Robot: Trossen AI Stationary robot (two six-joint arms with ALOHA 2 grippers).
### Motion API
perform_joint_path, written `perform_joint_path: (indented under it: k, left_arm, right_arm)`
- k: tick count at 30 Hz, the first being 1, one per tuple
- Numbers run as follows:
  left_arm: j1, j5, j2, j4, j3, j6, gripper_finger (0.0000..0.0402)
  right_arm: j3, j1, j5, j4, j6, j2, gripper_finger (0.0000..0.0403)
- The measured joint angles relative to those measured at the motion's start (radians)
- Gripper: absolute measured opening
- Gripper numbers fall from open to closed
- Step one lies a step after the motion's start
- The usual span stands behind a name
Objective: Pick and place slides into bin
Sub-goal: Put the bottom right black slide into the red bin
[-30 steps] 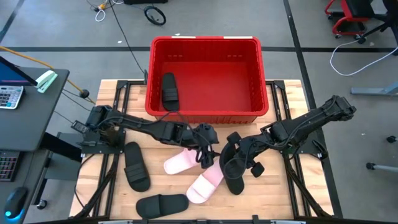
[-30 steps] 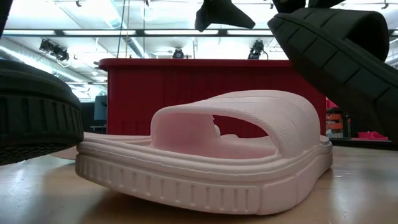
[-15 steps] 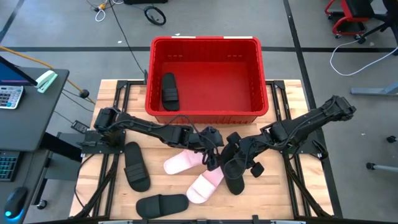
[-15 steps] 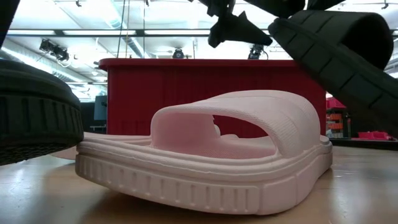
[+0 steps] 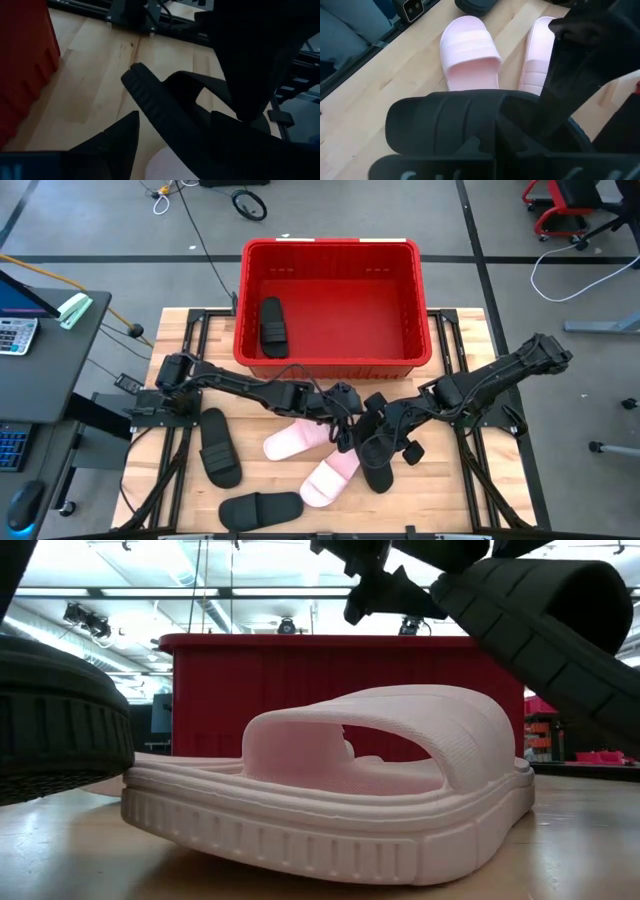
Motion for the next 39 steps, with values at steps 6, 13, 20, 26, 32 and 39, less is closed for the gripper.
perform_joint_path:
  k: [6, 13, 20, 26, 32, 39]
  left_arm:
    - [0.0, -0.002, 0.01, -0.004, 0.0, 0.002, 0.0169]
    - [-0.007, -0.002, 0.007, 0.002, 0.0, 0.0, 0.0042]
    - [-0.041, -0.012, -0.003, 0.004, 0.0, 0.0, 0.0042]
    - [-0.094, -0.12, -0.048, 0.011, -0.002, 0.055, 0.0042]
    - [-0.133, -0.36, -0.17, 0.038, -0.001, 0.183, 0.0042]
    - [-0.115, -0.54, -0.359, 0.053, -0.001, 0.354, 0.0042]
  right_arm:
    - [-0.001, 0.002, -0.017, 0.004, 0.004, 0.0, 0.0]
    - [-0.001, 0.001, -0.006, 0.01, 0.03, -0.005, 0.0003]
    - [0.0, 0.059, 0.105, 0.018, 0.078, -0.098, 0.0002]
    - [0.0, 0.175, 0.263, 0.032, 0.122, -0.222, 0.0002]
    - [0.002, 0.302, 0.355, 0.046, 0.189, -0.292, 0.0003]
    - [0.002, 0.41, 0.436, 0.045, 0.255, -0.247, 0.0003]
